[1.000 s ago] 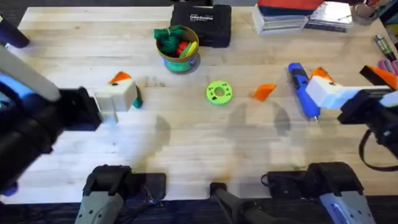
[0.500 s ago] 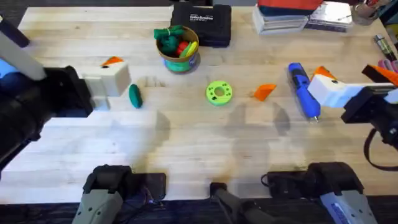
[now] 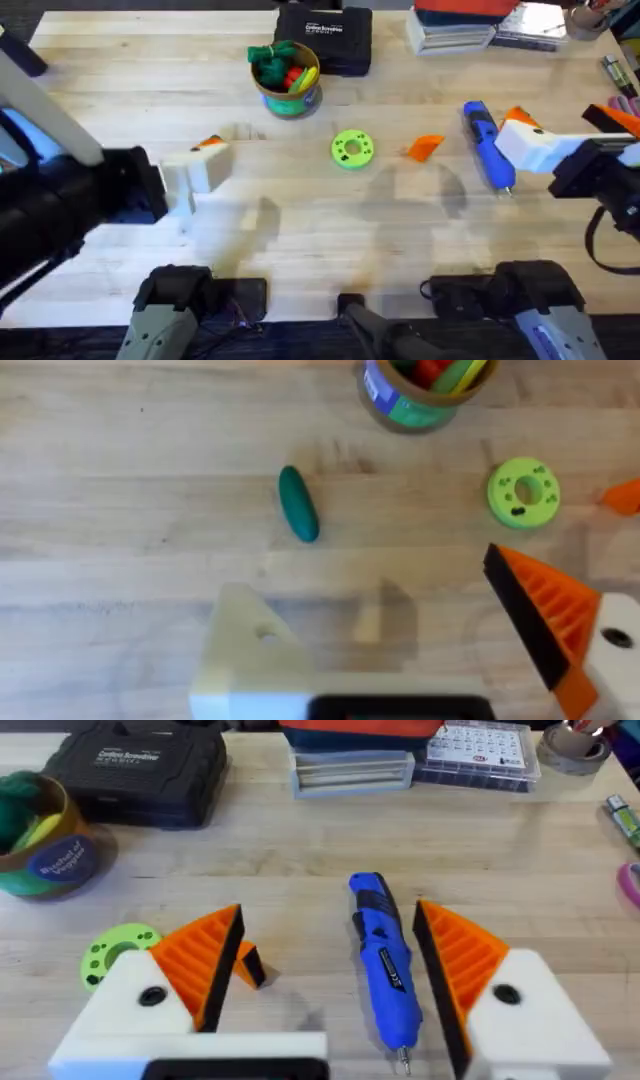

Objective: Pick up the gripper from the table and insert it into the empty holder that is missing its gripper. Then pick up a screw, insert it into the mounting hole, and use the screwdriver to tighten it. Finally, clean up the table by picking up the vegetable and placing it into the bucket.

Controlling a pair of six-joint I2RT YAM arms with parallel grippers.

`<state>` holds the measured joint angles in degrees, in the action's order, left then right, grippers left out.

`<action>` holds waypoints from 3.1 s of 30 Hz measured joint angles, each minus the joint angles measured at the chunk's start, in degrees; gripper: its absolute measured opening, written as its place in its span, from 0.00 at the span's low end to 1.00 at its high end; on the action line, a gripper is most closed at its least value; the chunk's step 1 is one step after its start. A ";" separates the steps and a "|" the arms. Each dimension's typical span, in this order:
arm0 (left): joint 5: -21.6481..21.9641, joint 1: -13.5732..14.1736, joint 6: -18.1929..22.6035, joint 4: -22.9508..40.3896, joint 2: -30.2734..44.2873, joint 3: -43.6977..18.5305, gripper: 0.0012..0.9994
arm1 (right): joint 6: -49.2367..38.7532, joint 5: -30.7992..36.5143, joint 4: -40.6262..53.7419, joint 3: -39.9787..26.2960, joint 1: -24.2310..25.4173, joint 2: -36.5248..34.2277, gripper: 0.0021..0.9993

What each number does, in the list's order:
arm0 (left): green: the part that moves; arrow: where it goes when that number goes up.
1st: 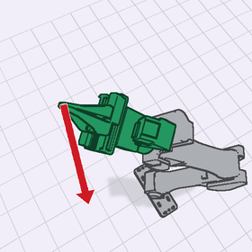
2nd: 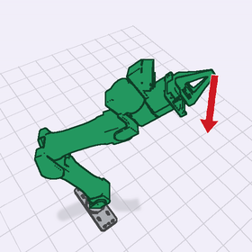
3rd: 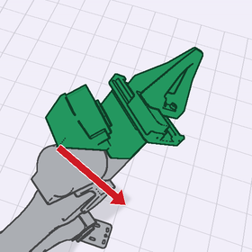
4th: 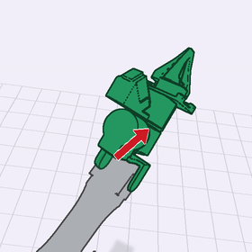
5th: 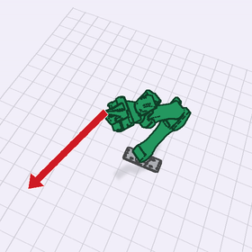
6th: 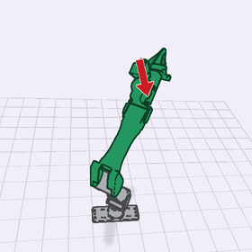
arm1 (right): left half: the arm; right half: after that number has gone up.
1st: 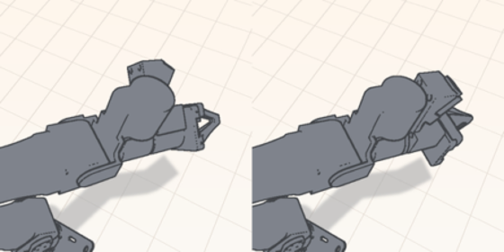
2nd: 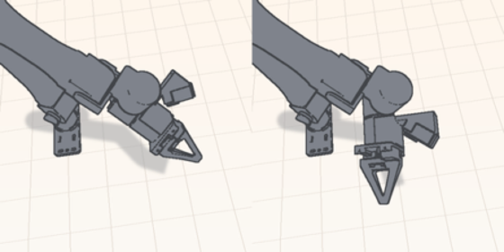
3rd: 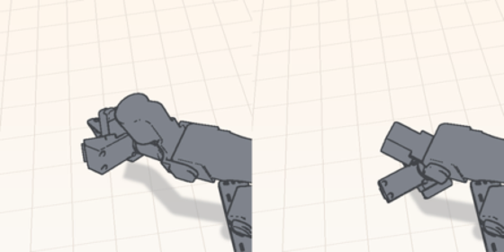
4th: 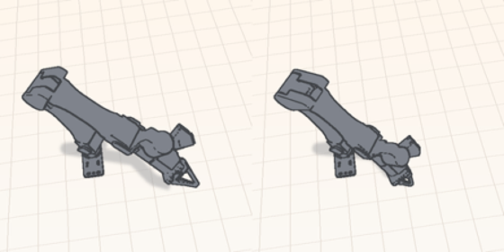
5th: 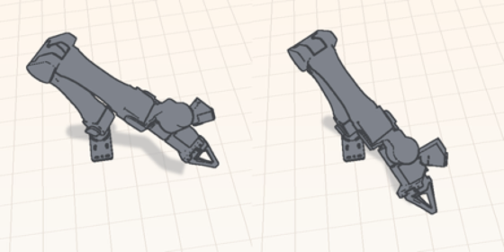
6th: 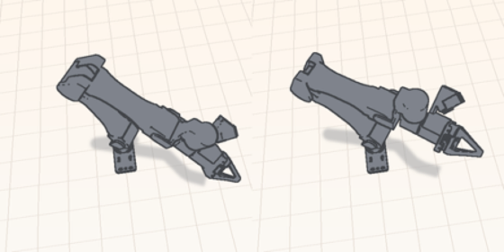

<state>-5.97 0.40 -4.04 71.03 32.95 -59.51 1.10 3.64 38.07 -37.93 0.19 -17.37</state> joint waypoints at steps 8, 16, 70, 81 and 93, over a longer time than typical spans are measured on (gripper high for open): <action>-2.98 1.17 -0.82 -26.42 -7.53 14.04 0.99 | 0.00 0.00 0.01 0.00 0.00 0.00 0.99; -8.25 5.76 -1.00 -47.80 -25.25 37.33 0.99 | 0.00 0.00 0.01 0.00 0.00 0.00 0.99; -14.92 9.64 -6.55 -67.78 -32.53 59.14 0.99 | 0.00 0.00 0.04 0.00 0.00 0.00 0.99; -38.02 9.64 -6.51 -67.25 -32.53 59.12 0.99 | 0.02 0.00 0.11 0.00 0.00 0.00 0.99; -48.93 9.64 -5.47 -65.74 -32.54 58.90 0.99 | -0.61 -2.60 2.81 -1.65 -0.04 -7.20 0.99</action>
<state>-54.90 10.04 -9.51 5.29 0.41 -0.60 0.49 1.04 40.88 -39.59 0.15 -24.56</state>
